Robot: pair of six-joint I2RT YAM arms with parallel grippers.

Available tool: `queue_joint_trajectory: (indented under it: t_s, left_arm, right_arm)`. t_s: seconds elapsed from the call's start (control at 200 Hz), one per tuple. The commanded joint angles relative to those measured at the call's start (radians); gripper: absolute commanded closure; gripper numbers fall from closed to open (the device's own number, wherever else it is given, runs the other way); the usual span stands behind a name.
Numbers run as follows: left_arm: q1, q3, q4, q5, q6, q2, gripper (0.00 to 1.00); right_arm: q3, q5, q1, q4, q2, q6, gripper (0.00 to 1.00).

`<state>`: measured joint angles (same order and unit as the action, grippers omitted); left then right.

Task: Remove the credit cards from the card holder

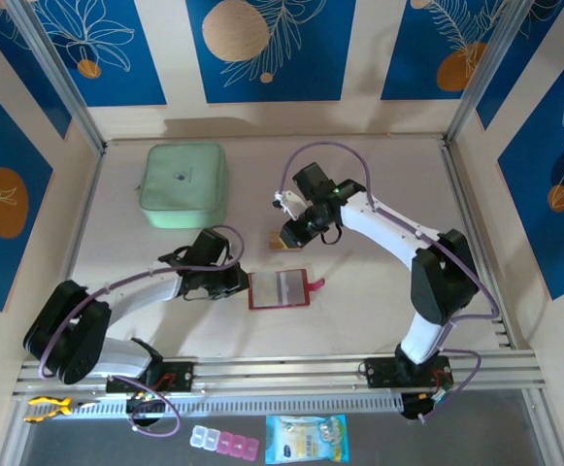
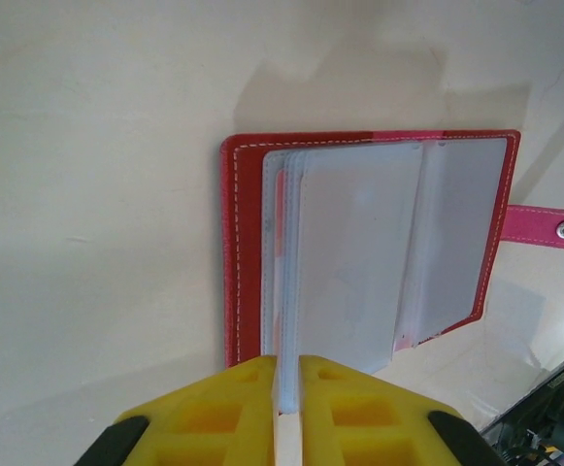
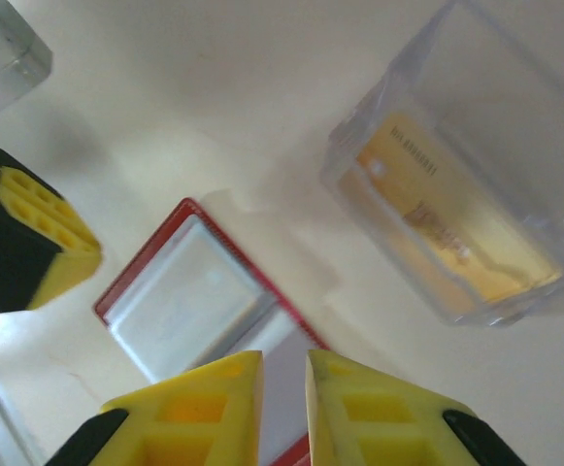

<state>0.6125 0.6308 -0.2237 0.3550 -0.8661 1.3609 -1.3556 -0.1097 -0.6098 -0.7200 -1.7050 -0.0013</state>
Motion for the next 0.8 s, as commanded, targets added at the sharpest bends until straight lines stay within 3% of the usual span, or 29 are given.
queue_joint_trajectory:
  t_s: [0.0,0.345,0.535,0.795]
  left_arm:
    - [0.030,-0.006,0.030,0.002,-0.013,0.024,0.88]
    - [0.041,-0.034,0.092,-0.009,-0.017,0.072,0.96]
    - [0.042,-0.034,0.087,-0.021,-0.001,0.095,0.97]
    - [0.041,-0.040,0.079,-0.044,0.012,0.118,0.97]
  right_arm:
    - [0.079,-0.084,-0.013,0.123,0.054,0.250,0.79]
    - [0.208,-0.028,-0.098,0.162,0.100,0.545,0.80]
    - [0.209,0.012,-0.129,0.106,0.102,0.582,0.81]
    - [0.253,0.021,-0.142,0.153,0.111,0.678,0.72]
